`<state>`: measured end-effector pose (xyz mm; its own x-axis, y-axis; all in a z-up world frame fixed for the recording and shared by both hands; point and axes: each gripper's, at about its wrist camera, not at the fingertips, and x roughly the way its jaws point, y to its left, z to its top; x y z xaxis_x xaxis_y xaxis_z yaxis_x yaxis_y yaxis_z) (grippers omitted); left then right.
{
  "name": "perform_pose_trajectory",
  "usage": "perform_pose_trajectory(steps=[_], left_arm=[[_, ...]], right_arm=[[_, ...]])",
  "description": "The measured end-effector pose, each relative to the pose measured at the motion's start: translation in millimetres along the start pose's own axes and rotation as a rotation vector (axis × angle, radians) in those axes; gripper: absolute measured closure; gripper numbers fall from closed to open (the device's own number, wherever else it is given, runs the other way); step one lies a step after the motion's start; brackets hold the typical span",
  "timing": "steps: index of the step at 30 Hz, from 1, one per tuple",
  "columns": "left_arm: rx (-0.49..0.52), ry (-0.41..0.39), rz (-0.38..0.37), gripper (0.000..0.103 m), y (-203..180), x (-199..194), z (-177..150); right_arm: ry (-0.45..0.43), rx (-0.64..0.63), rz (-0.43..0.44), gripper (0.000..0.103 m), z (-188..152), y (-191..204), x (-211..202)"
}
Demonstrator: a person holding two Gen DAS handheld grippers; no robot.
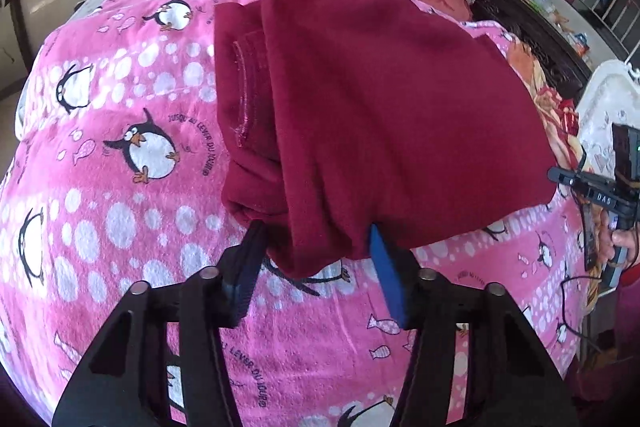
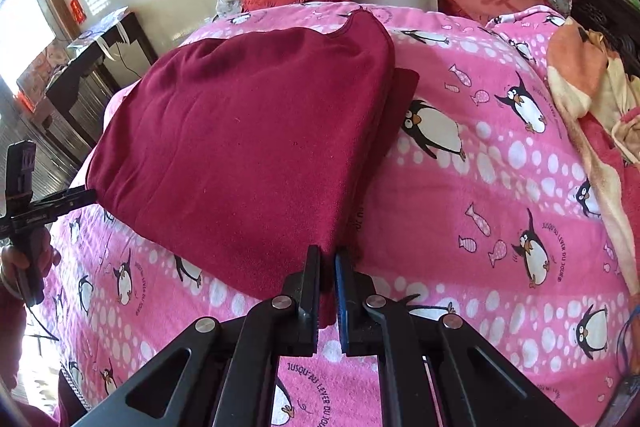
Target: Fold small clothes
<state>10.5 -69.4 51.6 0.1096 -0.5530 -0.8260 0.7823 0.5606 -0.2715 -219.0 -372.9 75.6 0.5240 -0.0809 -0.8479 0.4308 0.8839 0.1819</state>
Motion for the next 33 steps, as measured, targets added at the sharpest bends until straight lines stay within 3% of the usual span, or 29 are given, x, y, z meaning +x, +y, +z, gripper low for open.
perform_pose_trajectory(steps=[4, 8, 12, 17, 19, 22, 30, 33], left_arm=[[0.083, 0.017, 0.022, 0.058, 2, 4, -4], [-0.019, 0.019, -0.009, 0.063, 28, 3, -14], [-0.135, 0.008, -0.058, 0.063, 42, -11, -20], [-0.126, -0.068, -0.019, 0.063, 19, -32, -9], [-0.147, -0.113, 0.013, 0.058, 10, -38, -3], [-0.163, -0.147, 0.056, 0.050, 2, -36, 4], [-0.184, -0.171, 0.203, 0.050, -5, -13, 15], [-0.192, -0.161, 0.217, 0.050, -1, -5, 16]], right_arm=[[0.003, 0.018, 0.003, 0.097, 0, -1, 0], [0.003, 0.105, 0.026, 0.097, 1, -9, -7], [-0.066, 0.142, 0.064, 0.096, 12, -4, -33], [-0.081, 0.064, 0.162, 0.093, 42, 37, -26], [-0.053, 0.000, 0.185, 0.088, 54, 63, -7], [-0.001, -0.080, 0.215, 0.070, 70, 102, 26], [0.016, -0.181, 0.220, 0.070, 107, 173, 77], [0.007, -0.206, 0.212, 0.070, 121, 190, 89]])
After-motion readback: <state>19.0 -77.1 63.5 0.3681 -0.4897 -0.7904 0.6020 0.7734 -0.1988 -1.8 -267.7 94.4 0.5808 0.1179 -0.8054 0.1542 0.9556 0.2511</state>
